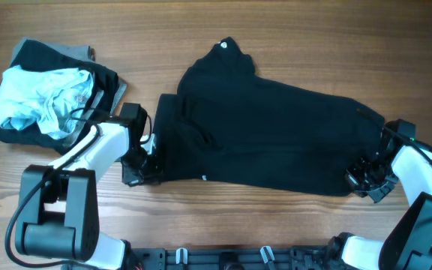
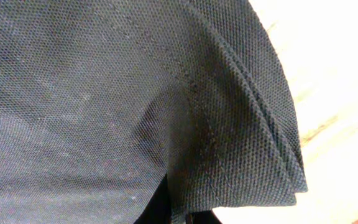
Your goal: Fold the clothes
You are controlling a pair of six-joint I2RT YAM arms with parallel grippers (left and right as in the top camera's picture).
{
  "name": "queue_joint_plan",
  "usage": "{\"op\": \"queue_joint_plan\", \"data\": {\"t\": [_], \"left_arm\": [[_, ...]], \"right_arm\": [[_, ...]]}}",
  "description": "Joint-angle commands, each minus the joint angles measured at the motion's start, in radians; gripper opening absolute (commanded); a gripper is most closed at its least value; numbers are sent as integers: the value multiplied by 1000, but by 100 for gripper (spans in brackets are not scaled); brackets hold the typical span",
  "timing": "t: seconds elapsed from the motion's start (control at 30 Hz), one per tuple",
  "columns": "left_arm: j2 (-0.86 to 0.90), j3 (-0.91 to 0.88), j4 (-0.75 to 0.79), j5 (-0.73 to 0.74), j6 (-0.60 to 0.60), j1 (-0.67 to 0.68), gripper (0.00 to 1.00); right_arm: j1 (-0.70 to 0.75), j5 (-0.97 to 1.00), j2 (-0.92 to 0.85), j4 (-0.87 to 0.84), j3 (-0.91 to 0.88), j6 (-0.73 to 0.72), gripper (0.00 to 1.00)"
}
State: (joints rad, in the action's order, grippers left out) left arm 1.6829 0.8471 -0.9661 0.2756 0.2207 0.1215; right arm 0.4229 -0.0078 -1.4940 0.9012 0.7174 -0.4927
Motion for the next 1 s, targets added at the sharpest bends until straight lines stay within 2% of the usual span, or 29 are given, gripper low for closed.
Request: {"op": "queue_joint_plan", "data": {"t": [0.0,0.07,0.2,0.27,0.33,0.37,0.43,0.5,0.53,0.57,0.6,0.7,0.8,0.9,0.97], "left_arm": [[-34,20,-141,-1,134,-46,4],[-60,20,-199,5,132,-59,4],[-115,20,-200,32,149,-59,6],[-127,20,-167,32,150,-53,26],[-127,18,-119,39,151,-33,58],[-127,13,-92,39,151,-21,69],[-124,-10,-13,39,154,13,76],[-120,-31,37,35,154,34,74],[-116,-42,59,31,154,40,70],[-111,-53,84,26,154,41,59],[-107,-64,111,21,155,40,41],[-105,-77,163,-2,155,40,30],[-105,-77,166,-45,154,40,4],[-106,-73,135,-49,165,32,4],[-112,-58,57,-49,185,6,4]], "right_arm": [[9,57,-11,24,23,15,4],[9,54,-11,33,23,15,4],[9,25,-11,42,23,21,10],[9,23,-11,38,23,22,10],[9,23,-11,31,23,21,10],[9,23,-11,27,23,22,10],[9,23,-11,23,23,21,10],[9,23,-11,23,23,22,10],[9,23,-11,23,23,22,10],[9,23,-11,23,23,22,10],[9,23,-11,21,23,22,10],[9,23,-11,18,23,22,10],[9,23,-11,15,23,22,10],[9,23,-11,13,23,22,9],[9,23,-11,18,23,23,9]]}}
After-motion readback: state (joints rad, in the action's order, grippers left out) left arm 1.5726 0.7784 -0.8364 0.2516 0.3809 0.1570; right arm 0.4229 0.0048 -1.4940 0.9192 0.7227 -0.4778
